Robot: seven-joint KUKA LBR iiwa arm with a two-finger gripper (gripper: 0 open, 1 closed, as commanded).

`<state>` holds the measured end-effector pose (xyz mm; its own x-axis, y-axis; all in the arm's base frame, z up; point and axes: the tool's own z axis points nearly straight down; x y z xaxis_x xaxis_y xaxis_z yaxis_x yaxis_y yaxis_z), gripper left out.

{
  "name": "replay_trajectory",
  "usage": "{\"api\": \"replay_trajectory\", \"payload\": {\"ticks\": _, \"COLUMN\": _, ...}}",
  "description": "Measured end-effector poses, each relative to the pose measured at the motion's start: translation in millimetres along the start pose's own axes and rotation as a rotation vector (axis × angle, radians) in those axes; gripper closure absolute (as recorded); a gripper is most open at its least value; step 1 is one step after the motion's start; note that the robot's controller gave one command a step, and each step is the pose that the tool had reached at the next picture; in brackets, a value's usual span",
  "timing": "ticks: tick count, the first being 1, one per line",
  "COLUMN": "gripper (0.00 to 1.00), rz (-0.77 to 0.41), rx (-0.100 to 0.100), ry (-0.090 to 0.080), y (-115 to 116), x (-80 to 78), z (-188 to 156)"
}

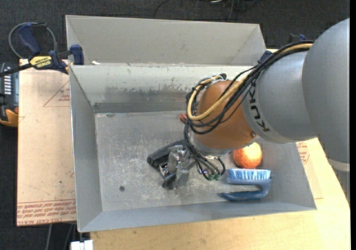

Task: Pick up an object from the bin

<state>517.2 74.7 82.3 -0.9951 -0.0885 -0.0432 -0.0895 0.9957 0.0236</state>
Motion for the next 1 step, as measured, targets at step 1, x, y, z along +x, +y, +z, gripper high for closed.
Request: {"api": "replay_trajectory", "payload": {"ticks": 1, "gripper": 1.0, "rz": -0.01, "rx": 0.003, "ry": 0.03, "y": 1.4, "x": -11.4, "z": 2.1}}
